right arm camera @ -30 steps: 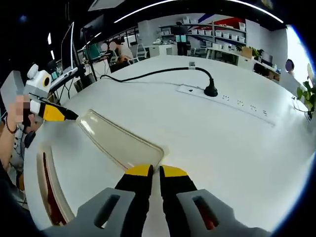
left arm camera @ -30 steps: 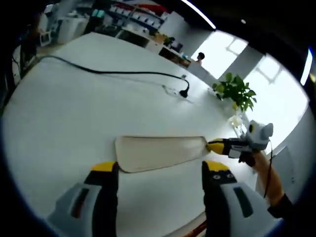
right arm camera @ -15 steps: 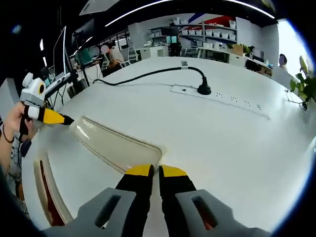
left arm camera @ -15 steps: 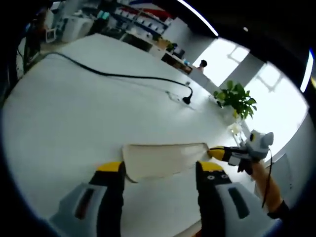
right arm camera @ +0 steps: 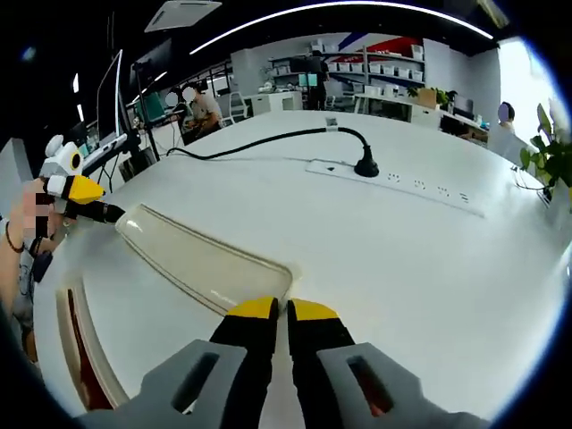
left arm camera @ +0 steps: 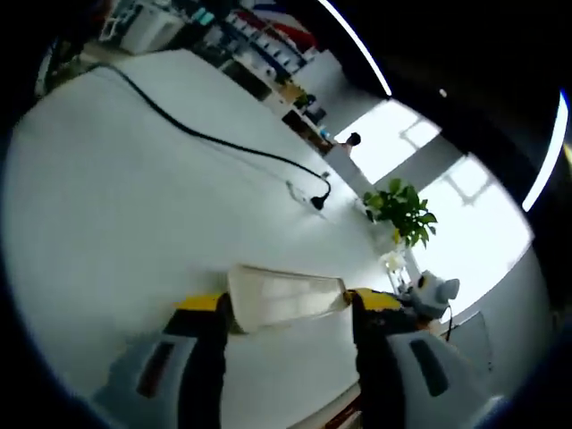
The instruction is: Arrange the utensils inside the cutlery case until each visible utensil rests in its matching compartment.
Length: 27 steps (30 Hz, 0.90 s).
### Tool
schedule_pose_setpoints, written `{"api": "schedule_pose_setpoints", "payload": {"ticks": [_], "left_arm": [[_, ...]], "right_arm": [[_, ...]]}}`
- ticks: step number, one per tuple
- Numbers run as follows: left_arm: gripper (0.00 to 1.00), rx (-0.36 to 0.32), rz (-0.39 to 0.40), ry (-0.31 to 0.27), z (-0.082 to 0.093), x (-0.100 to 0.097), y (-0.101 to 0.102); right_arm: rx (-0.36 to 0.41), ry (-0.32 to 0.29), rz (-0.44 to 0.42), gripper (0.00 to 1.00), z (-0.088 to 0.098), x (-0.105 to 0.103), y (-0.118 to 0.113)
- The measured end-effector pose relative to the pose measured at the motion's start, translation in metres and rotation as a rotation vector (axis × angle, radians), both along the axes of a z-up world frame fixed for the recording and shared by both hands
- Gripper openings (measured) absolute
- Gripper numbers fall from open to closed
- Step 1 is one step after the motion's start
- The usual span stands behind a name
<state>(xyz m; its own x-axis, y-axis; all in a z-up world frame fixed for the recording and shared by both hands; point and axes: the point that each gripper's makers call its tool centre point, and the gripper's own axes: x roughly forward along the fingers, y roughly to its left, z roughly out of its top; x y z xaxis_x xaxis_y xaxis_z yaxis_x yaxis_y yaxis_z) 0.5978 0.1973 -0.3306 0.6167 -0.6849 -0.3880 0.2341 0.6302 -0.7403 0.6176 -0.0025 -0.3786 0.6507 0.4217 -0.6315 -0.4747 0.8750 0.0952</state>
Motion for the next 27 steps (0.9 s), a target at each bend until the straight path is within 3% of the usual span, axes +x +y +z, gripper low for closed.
{"api": "schedule_pose_setpoints", "payload": {"ticks": [4, 5, 8, 10, 12, 13, 14, 15, 18, 21, 23, 24, 25, 26, 27], "left_arm": [[0.57, -0.008, 0.001, -0.007, 0.007, 0.009, 0.008], [0.56, 0.017, -0.019, -0.054, 0.010, 0.011, 0.008], [0.52, 0.005, -0.015, -0.045, 0.012, 0.008, 0.009], [0.44, -0.044, 0.016, -0.034, 0.016, 0.010, 0.011], [0.24, -0.158, 0.036, -0.004, 0.025, 0.011, 0.009], [0.17, -0.251, 0.018, 0.017, 0.034, 0.012, 0.006], [0.16, -0.276, -0.009, 0.020, 0.036, 0.010, 0.001], [0.16, -0.252, -0.016, 0.018, 0.035, 0.019, 0.004], [0.15, -0.166, -0.045, 0.001, 0.029, 0.019, -0.006], [0.12, -0.196, -0.072, 0.020, 0.029, 0.021, -0.017], [0.11, -0.189, -0.073, 0.026, 0.028, 0.011, -0.027], [0.10, -0.104, -0.116, 0.009, 0.021, 0.008, -0.025], [0.10, -0.088, -0.126, 0.004, 0.023, 0.017, -0.017], [0.09, -0.114, -0.115, 0.031, 0.023, 0.019, -0.015], [0.08, -0.152, -0.113, 0.058, 0.024, 0.009, -0.025]], "right_arm": [[-0.057, -0.018, 0.049, 0.03, 0.000, -0.001, 0.001], [-0.053, -0.016, 0.045, 0.03, 0.000, 0.000, 0.001], [-0.056, -0.013, 0.038, 0.04, 0.000, -0.001, 0.001], [-0.048, -0.015, 0.036, 0.04, 0.001, -0.001, 0.000], [-0.032, -0.012, 0.023, 0.03, 0.001, -0.002, -0.001], [-0.023, -0.015, 0.021, 0.03, 0.001, -0.001, -0.002], [-0.011, -0.014, 0.020, 0.03, 0.001, -0.001, -0.002], [-0.007, -0.014, 0.020, 0.03, 0.001, -0.001, -0.001], [-0.007, -0.017, 0.025, 0.03, 0.001, -0.002, -0.001], [-0.002, -0.019, 0.026, 0.03, 0.001, -0.004, 0.000], [0.000, -0.022, 0.027, 0.03, 0.001, -0.005, -0.001], [0.002, -0.025, 0.032, 0.03, 0.001, -0.005, -0.001], [0.004, -0.025, 0.036, 0.03, 0.001, -0.005, -0.001], [0.013, -0.021, 0.035, 0.03, 0.002, -0.004, -0.001], [0.019, -0.019, 0.034, 0.03, 0.002, -0.004, -0.001]]}}
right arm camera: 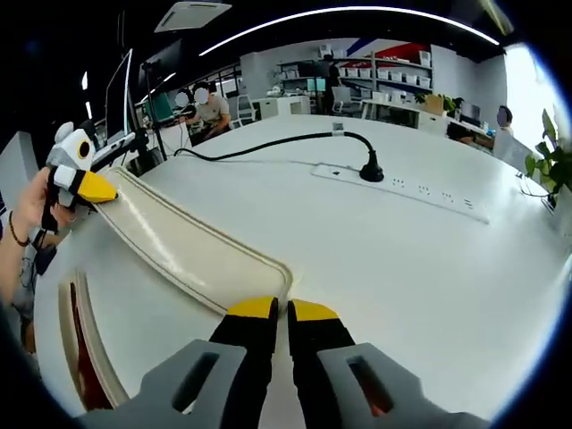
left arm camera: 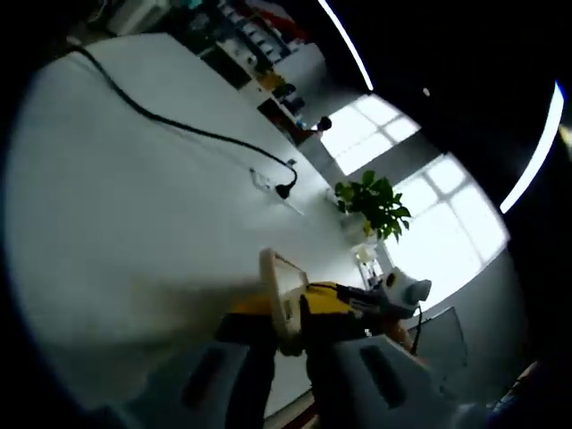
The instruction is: Arrange the utensils inside the cutlery case until each visible utensil rests in its matching compartment.
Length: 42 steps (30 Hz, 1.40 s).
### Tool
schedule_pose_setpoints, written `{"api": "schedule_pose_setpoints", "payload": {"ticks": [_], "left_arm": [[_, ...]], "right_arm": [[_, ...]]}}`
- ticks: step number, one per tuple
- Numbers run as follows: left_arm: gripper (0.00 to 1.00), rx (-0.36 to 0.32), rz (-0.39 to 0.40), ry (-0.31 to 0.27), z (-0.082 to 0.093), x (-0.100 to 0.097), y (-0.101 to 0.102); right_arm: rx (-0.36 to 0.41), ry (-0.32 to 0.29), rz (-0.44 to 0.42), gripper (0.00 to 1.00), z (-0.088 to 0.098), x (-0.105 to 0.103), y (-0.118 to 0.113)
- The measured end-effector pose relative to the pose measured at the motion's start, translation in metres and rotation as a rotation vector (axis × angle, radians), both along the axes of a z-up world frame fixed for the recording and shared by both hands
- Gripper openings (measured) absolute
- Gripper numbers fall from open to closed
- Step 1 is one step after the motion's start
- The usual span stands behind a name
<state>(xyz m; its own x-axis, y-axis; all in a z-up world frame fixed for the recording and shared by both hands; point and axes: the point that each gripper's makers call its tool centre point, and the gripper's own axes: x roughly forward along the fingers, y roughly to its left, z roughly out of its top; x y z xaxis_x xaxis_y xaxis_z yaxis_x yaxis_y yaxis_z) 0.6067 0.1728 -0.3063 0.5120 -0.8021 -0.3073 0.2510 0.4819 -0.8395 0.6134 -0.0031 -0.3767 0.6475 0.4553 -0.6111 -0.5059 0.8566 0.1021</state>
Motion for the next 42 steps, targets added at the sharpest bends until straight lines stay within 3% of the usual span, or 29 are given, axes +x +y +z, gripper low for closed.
{"api": "schedule_pose_setpoints", "payload": {"ticks": [1, 4, 5, 8, 9, 11, 15, 18, 24, 27, 34, 42], "left_arm": [[0.06, -0.025, 0.012, -0.004, 0.002, -0.001, -0.003], [0.04, -0.012, 0.006, -0.016, 0.002, -0.002, -0.003], [0.03, -0.012, 0.003, -0.017, -0.001, -0.013, -0.014], [0.03, -0.039, 0.004, -0.028, 0.002, -0.017, -0.018], [0.03, -0.029, -0.004, -0.048, 0.001, -0.021, -0.021], [0.03, -0.018, -0.025, -0.035, -0.003, -0.030, -0.026], [0.02, -0.011, -0.043, -0.052, 0.000, -0.022, -0.013], [0.02, 0.007, -0.063, -0.123, 0.003, -0.019, -0.011], [0.02, 0.016, -0.097, -0.183, 0.005, -0.032, -0.024], [0.02, -0.020, -0.102, -0.229, 0.014, -0.035, -0.028], [0.02, -0.051, -0.093, -0.273, 0.023, -0.033, -0.025], [0.03, -0.081, -0.118, -0.352, 0.034, -0.041, -0.024]], "right_arm": [[0.005, -0.001, 0.001, 0.03, 0.001, 0.001, 0.000], [0.025, -0.015, -0.005, 0.04, 0.003, 0.002, -0.001], [0.045, -0.018, -0.020, 0.04, 0.003, 0.003, -0.001], [0.066, -0.034, -0.013, 0.04, 0.003, 0.004, -0.001], [0.073, -0.035, -0.010, 0.05, 0.004, 0.005, -0.001], [0.077, -0.039, 0.003, 0.05, 0.005, 0.004, 0.001], [0.088, -0.051, 0.037, 0.05, 0.007, 0.000, 0.005], [0.100, -0.080, 0.036, 0.08, 0.008, 0.001, 0.002], [0.190, -0.112, 0.089, 0.18, 0.023, -0.005, 0.002], [0.151, -0.142, 0.109, 0.21, 0.026, -0.010, -0.007], [0.203, -0.199, 0.108, 0.21, 0.043, -0.020, -0.028], [0.388, -0.215, 0.122, 0.25, 0.071, -0.034, -0.035]]}}
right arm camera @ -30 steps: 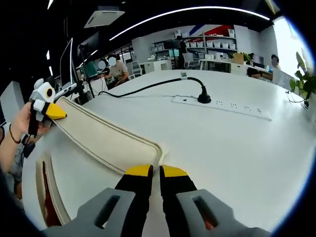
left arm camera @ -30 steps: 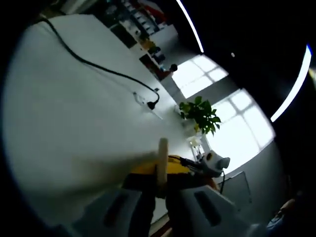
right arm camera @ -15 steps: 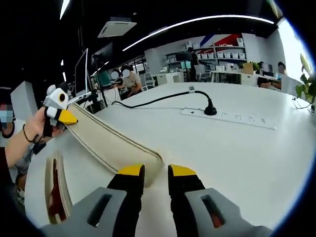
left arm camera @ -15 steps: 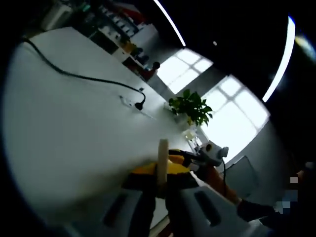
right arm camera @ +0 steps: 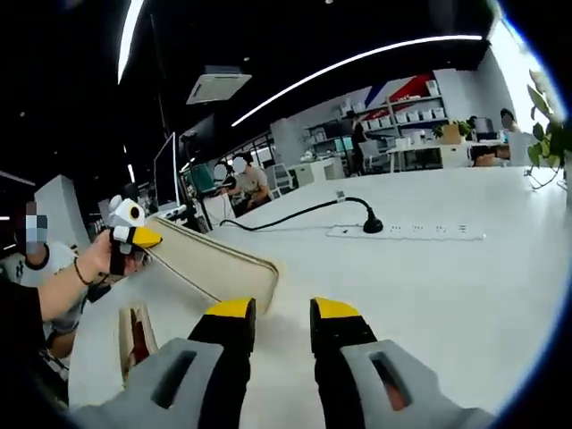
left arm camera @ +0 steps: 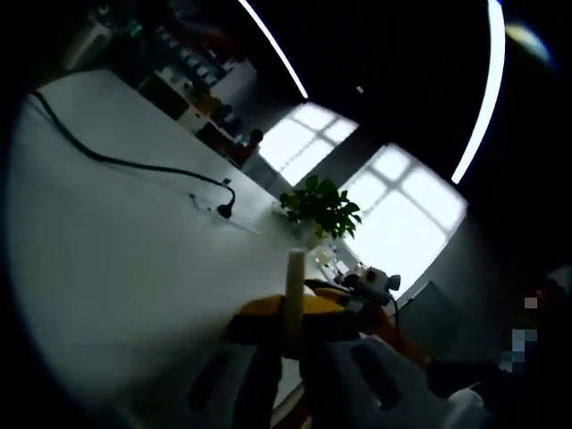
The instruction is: Arrange the utensils inside the cutlery case until each visible utensil rests in its matching compartment.
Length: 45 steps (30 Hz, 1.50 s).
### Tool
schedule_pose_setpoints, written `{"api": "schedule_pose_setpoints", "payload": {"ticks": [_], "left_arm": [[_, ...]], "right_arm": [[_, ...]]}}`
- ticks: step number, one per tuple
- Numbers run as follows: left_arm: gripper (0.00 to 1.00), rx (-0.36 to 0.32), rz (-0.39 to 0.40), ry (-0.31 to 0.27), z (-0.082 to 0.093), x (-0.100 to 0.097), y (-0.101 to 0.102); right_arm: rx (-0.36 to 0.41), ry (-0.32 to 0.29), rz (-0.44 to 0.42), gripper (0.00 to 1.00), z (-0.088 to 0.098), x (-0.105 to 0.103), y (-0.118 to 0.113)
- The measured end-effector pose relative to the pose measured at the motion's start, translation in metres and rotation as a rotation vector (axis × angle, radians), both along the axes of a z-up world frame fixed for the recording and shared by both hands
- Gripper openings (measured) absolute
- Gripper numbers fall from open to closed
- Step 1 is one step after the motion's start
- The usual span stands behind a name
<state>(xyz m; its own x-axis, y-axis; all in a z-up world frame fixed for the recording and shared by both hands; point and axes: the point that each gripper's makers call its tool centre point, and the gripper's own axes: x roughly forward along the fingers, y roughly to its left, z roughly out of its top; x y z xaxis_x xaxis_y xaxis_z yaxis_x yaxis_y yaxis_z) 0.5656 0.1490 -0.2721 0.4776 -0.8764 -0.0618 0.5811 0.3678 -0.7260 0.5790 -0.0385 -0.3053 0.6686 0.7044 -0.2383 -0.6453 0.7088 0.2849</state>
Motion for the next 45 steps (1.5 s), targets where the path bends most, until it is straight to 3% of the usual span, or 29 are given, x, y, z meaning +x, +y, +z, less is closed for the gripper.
{"api": "schedule_pose_setpoints", "payload": {"ticks": [6, 11, 12, 15, 18, 23, 26, 27, 30, 32, 41, 42, 43, 44, 45], "left_arm": [[0.03, -0.015, -0.061, -0.077, 0.008, -0.018, -0.001], [0.03, 0.005, -0.105, -0.136, 0.012, -0.032, 0.000], [0.03, 0.023, -0.120, -0.169, 0.012, -0.036, -0.001], [0.03, 0.043, -0.156, -0.221, 0.015, -0.036, 0.009], [0.03, 0.046, -0.188, -0.336, 0.023, -0.049, 0.006], [0.03, 0.045, -0.232, -0.400, 0.028, -0.064, 0.000], [0.02, 0.121, -0.237, -0.475, 0.024, -0.068, -0.002], [0.02, 0.122, -0.269, -0.531, 0.026, -0.077, -0.005], [0.02, 0.072, -0.294, -0.545, 0.033, -0.087, -0.007], [0.02, 0.081, -0.320, -0.610, 0.036, -0.095, -0.009], [0.03, 0.103, -0.358, -0.700, 0.041, -0.114, -0.011], [0.03, 0.098, -0.366, -0.711, 0.042, -0.115, -0.010], [0.03, 0.103, -0.367, -0.733, 0.042, -0.116, -0.009], [0.03, 0.107, -0.370, -0.729, 0.041, -0.117, -0.009], [0.03, 0.114, -0.369, -0.732, 0.039, -0.116, -0.009]], "right_arm": [[0.009, -0.056, 0.057, 0.25, 0.011, -0.018, 0.009], [-0.050, -0.124, 0.116, 0.25, 0.021, -0.032, 0.014], [-0.066, -0.149, 0.132, 0.25, 0.024, -0.034, 0.016], [-0.155, -0.206, 0.211, 0.25, 0.034, -0.051, 0.024], [-0.284, -0.196, 0.280, 0.26, 0.030, -0.066, 0.033], [-0.438, -0.255, 0.355, 0.26, 0.041, -0.076, 0.045], [-0.545, -0.293, 0.421, 0.26, 0.044, -0.081, 0.053], [-0.570, -0.295, 0.452, 0.26, 0.043, -0.084, 0.056], [-0.654, -0.281, 0.514, 0.25, 0.035, -0.092, 0.066], [-0.661, -0.282, 0.577, 0.25, 0.033, -0.101, 0.079], [-0.664, -0.263, 0.674, 0.17, 0.035, -0.115, 0.100], [-0.663, -0.255, 0.680, 0.16, 0.033, -0.115, 0.100], [-0.639, -0.195, 0.691, 0.13, 0.028, -0.121, 0.101], [-0.621, -0.173, 0.708, 0.07, 0.025, -0.125, 0.103], [-0.615, -0.175, 0.715, 0.06, 0.021, -0.126, 0.104]]}}
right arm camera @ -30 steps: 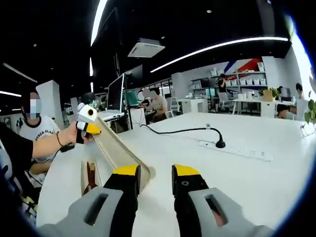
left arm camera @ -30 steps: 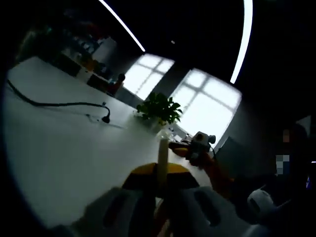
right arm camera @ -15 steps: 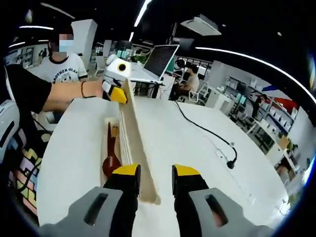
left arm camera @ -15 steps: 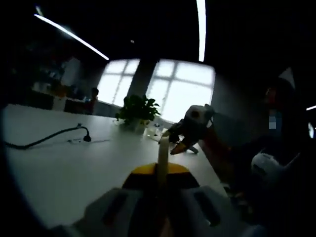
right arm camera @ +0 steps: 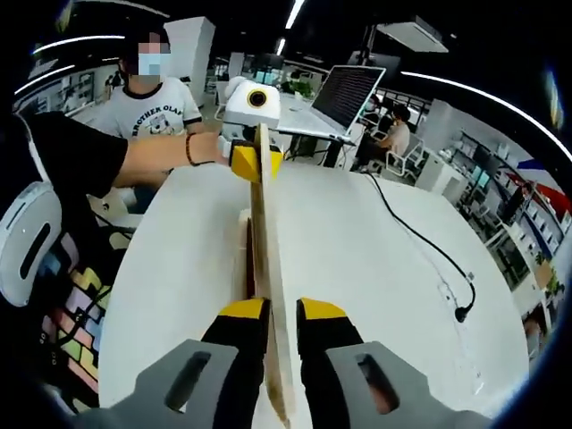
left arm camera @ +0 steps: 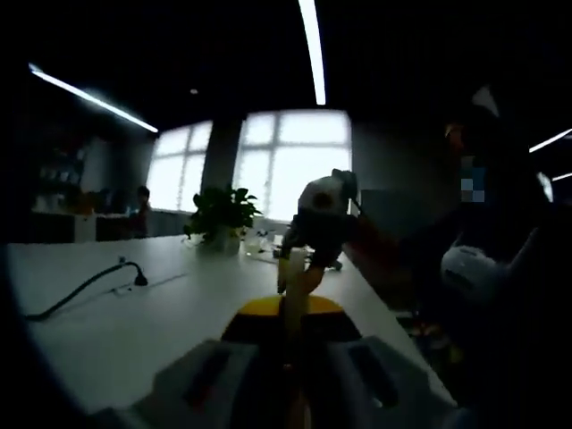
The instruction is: Arrange the utensils inside the cutlery case until each visible utensil rests in its matching compartment.
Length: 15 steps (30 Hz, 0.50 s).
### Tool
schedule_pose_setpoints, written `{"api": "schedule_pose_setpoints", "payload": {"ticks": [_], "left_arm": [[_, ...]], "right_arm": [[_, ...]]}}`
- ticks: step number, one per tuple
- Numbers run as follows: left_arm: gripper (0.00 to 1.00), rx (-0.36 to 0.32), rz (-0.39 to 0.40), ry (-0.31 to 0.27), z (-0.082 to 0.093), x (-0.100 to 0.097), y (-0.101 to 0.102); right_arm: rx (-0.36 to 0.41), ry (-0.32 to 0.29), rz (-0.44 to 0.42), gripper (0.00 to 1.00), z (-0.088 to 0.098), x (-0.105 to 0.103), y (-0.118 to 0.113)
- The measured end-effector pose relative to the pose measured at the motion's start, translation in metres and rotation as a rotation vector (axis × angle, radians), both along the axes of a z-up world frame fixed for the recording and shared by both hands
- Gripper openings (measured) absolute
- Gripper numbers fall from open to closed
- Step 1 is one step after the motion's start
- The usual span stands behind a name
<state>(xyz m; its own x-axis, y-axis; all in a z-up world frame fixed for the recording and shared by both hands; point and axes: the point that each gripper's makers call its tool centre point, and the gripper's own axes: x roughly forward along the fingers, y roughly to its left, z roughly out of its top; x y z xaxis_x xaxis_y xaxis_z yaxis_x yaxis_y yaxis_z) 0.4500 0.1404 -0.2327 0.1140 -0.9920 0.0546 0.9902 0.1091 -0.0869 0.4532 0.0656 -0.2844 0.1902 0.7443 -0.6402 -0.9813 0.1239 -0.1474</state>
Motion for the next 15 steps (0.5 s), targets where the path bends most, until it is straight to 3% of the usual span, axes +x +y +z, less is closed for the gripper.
{"api": "schedule_pose_setpoints", "payload": {"ticks": [4, 7, 11, 15], "left_arm": [[0.03, 0.025, 0.000, 0.025, -0.007, -0.003, 0.000], [0.05, 0.022, 0.009, 0.120, -0.009, -0.002, 0.002], [0.07, 0.019, 0.030, 0.111, -0.010, 0.003, 0.005], [0.13, -0.005, 0.085, 0.137, -0.008, 0.012, 0.009]], "right_arm": [[-0.010, -0.015, 0.010, 0.03, -0.009, -0.006, 0.000], [-0.004, -0.001, 0.004, 0.03, -0.008, -0.008, 0.001], [-0.014, -0.014, 0.006, 0.03, -0.009, -0.010, 0.004], [-0.009, -0.011, -0.034, 0.03, -0.009, -0.009, 0.005]]}}
